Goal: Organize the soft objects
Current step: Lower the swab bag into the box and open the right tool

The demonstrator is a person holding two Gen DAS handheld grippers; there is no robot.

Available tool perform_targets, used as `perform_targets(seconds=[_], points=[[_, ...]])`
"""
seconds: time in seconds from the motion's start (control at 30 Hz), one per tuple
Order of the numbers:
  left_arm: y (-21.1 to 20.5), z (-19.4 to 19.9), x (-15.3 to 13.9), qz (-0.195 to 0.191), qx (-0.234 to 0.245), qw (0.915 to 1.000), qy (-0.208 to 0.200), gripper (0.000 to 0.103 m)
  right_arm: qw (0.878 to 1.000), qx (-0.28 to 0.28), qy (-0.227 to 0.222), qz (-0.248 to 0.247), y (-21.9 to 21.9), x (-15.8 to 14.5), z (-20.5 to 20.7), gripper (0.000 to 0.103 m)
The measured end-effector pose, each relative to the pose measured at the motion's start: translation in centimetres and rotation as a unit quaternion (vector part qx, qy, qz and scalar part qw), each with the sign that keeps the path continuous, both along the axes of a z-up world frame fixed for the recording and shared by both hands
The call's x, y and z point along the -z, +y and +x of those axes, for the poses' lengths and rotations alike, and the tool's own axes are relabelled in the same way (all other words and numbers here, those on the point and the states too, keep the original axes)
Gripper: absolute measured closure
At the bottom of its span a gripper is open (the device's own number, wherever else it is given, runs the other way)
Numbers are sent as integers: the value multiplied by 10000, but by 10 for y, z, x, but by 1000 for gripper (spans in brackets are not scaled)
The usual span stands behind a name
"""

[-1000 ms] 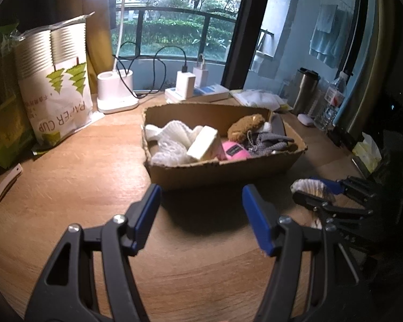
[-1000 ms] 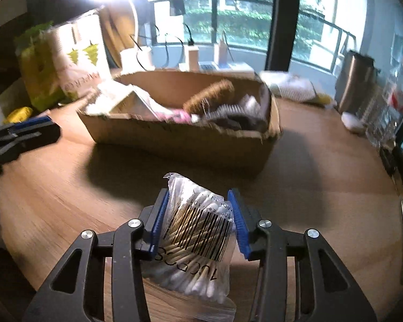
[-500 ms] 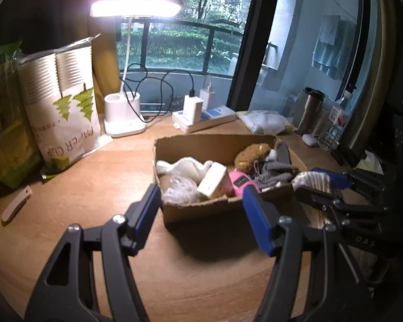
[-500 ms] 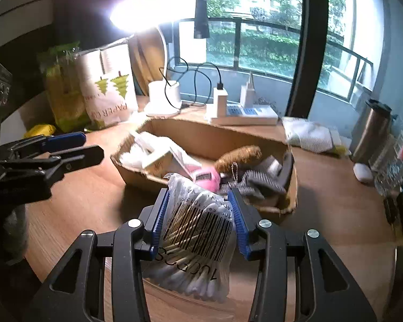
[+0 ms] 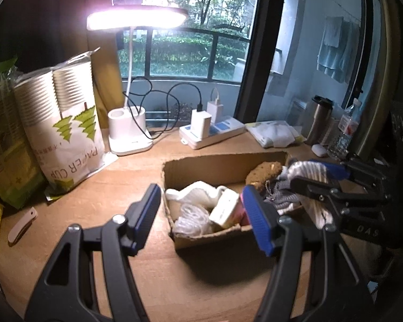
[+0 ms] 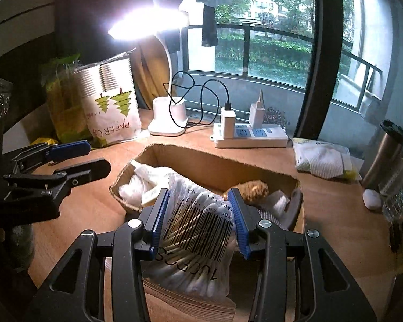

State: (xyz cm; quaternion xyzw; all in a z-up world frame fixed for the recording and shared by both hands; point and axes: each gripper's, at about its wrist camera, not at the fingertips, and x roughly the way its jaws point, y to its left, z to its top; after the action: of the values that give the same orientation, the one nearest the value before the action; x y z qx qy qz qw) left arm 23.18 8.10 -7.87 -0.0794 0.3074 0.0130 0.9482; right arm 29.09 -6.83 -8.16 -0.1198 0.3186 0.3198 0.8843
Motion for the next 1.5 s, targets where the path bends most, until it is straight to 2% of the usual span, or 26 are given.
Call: perform_targets(seconds=[0.4,1.0,1.17,1.5], points=[[11,25,19,-103,-119,9996,241,38,9997,-141,182,-32,21,15,38,57],[17,52,48,-347,-57,9975,617,38,9968,-247,732,-219,50,53,83,55],[18,52,50,-360,-75,9973,635,38,9964,-189,800,-193,50,54,86,39],[14,41,39,-301,-72,9982,512,38,9977,-113,648,-160,41,41,73,37]])
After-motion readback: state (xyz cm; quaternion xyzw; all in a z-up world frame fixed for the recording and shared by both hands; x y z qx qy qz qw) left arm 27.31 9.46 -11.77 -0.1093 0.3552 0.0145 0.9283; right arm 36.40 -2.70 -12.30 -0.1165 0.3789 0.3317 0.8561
